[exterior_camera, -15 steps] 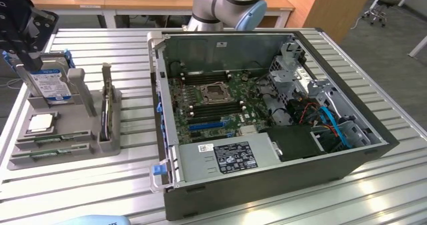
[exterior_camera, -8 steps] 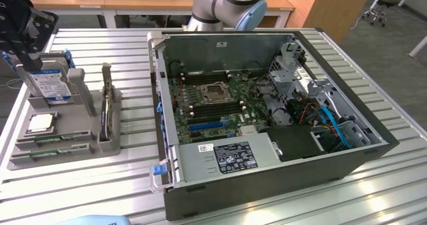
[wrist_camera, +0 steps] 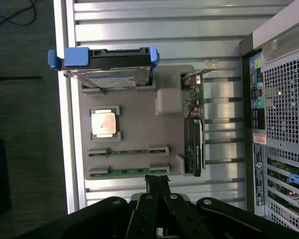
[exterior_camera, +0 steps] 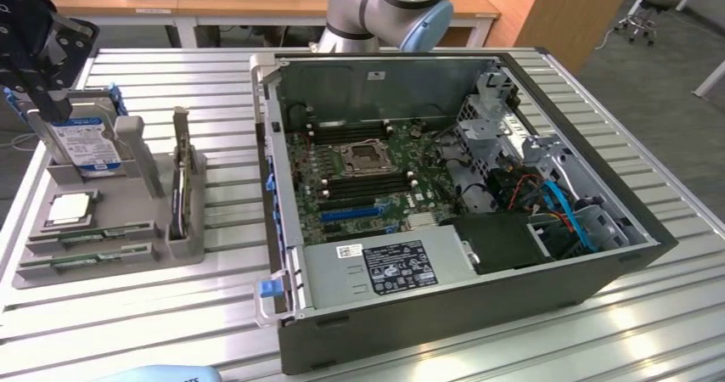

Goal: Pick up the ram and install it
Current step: 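Pick up the ram and move it above insertion slot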

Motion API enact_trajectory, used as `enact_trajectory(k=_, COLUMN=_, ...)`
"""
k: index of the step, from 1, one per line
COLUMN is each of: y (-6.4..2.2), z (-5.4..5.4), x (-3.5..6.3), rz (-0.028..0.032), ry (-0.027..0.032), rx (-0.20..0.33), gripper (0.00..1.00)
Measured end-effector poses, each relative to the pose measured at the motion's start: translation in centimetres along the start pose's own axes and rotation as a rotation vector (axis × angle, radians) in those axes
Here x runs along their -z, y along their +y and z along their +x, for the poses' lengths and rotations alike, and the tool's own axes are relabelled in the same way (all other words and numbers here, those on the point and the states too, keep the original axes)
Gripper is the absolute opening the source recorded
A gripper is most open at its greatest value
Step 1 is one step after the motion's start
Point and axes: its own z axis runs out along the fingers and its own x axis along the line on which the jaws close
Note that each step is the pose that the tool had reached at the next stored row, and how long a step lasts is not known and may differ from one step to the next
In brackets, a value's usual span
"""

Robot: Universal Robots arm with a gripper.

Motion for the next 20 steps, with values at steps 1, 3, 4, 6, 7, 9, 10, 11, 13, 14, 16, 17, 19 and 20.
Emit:
enact_trajectory(k=1, y=0.00, z=0.00, x=0.00, rz=0.0000, ry=0.0000, rx=0.000, gripper=0.10)
enact_trajectory(k=3, y=0.00, z=0.00, x=0.00, rz=-0.0002, ry=0.0005, rx=0.009, gripper=0.10)
enact_trajectory(k=4, y=0.00, z=0.01, x=0.00, rz=-0.0004, ry=0.0009, rx=0.018, gripper=0.10)
enact_trajectory(k=6, y=0.00, z=0.00, x=0.01, rz=-0.0008, ry=0.0019, rx=0.040, gripper=0.10)
enact_trajectory(k=7, y=0.00, z=0.00, x=0.00, rz=-0.0012, ry=0.0024, rx=0.052, gripper=0.10)
enact_trajectory(k=9, y=0.00, z=0.00, x=0.00, rz=-0.0018, ry=0.0037, rx=0.080, gripper=0.10)
enact_trajectory(k=10, y=0.00, z=0.00, x=0.00, rz=-0.0022, ry=0.0044, rx=0.096, gripper=0.10)
enact_trajectory(k=11, y=0.00, z=0.00, x=0.00, rz=-0.0026, ry=0.0051, rx=0.112, gripper=0.10)
enact_trajectory(k=13, y=0.00, z=0.00, x=-0.01, rz=-0.0034, ry=0.0066, rx=0.147, gripper=0.10)
enact_trajectory(k=14, y=0.00, z=0.00, x=-0.01, rz=-0.0039, ry=0.0075, rx=0.165, gripper=0.10)
enact_trajectory(k=16, y=0.00, z=0.00, x=-0.03, rz=-0.0047, ry=0.0091, rx=0.202, gripper=0.10)
enact_trajectory(k=17, y=0.00, z=0.00, x=-0.03, rz=-0.0052, ry=0.0100, rx=0.220, gripper=0.10)
enact_trajectory(k=19, y=0.00, z=0.00, x=-0.04, rz=-0.0060, ry=0.0116, rx=0.256, gripper=0.10)
enact_trajectory(k=20, y=0.00, z=0.00, x=-0.04, rz=-0.0064, ry=0.0124, rx=0.274, gripper=0.10)
